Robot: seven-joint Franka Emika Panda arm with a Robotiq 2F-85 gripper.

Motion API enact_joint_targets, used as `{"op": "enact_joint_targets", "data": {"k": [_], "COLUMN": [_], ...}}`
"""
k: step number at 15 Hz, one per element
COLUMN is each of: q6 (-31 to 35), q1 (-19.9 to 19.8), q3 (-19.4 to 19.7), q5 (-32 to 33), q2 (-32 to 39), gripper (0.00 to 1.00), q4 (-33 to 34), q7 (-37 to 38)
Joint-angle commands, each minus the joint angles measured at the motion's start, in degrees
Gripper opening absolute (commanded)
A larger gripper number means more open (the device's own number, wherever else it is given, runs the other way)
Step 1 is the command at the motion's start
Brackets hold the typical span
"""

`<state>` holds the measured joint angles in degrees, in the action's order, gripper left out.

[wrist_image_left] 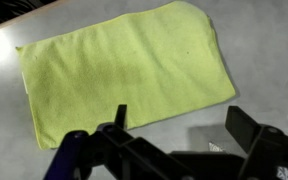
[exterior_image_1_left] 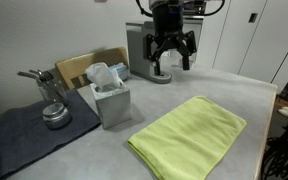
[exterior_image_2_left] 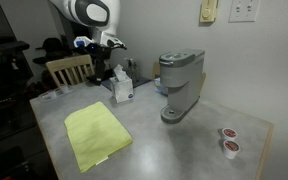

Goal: Unfold the towel once

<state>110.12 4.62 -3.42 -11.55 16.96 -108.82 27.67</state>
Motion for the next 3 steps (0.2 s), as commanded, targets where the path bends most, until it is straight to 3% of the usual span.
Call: {"op": "enact_joint_targets", "data": {"k": [1, 3], "q6": [-0.1, 0.0], "q1": [0.6, 0.6], "q3": [0.7, 0.8], "q5": [-0.2, -0.2], "q2": [0.0, 0.0], "gripper": [1.00, 1.00], "q4": [0.1, 0.1], "q7": [0.2, 0.4]}}
